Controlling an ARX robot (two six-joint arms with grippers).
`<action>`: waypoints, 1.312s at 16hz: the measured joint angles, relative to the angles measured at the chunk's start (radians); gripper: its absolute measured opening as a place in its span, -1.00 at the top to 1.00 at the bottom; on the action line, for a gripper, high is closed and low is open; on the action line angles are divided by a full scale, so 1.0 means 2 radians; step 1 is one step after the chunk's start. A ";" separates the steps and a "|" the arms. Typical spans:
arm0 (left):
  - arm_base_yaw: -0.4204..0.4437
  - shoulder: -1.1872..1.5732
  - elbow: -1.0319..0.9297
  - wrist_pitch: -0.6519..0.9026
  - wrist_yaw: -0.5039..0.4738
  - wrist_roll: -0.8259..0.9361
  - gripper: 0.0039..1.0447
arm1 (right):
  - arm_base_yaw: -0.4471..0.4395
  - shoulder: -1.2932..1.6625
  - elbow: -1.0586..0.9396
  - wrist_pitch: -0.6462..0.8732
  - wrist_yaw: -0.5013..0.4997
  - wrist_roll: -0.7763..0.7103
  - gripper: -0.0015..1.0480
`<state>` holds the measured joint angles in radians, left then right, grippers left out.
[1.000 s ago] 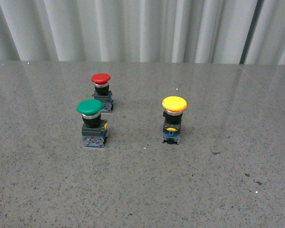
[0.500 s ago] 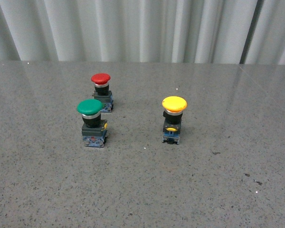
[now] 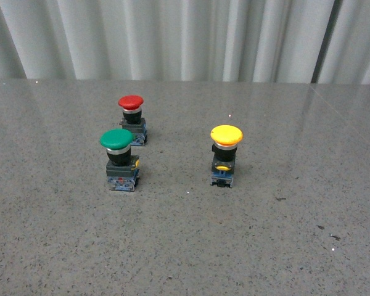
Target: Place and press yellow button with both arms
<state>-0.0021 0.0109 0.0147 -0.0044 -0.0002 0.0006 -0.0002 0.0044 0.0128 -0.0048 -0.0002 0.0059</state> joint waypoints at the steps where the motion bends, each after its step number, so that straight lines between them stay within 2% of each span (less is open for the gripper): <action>1: 0.000 0.000 0.000 0.000 0.000 0.000 -0.88 | 0.000 0.000 0.000 0.000 0.000 0.000 0.65; 8: 0.000 0.000 0.000 0.000 0.000 0.000 -0.88 | 0.000 0.000 0.000 0.000 0.000 0.000 -0.85; 21: 0.000 0.000 0.000 0.000 0.000 0.000 -0.88 | 0.000 0.000 0.000 0.000 0.000 0.000 -0.87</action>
<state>-0.0021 0.0109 0.0147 -0.0044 -0.0002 0.0006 -0.0002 0.0044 0.0128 -0.0048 -0.0002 0.0063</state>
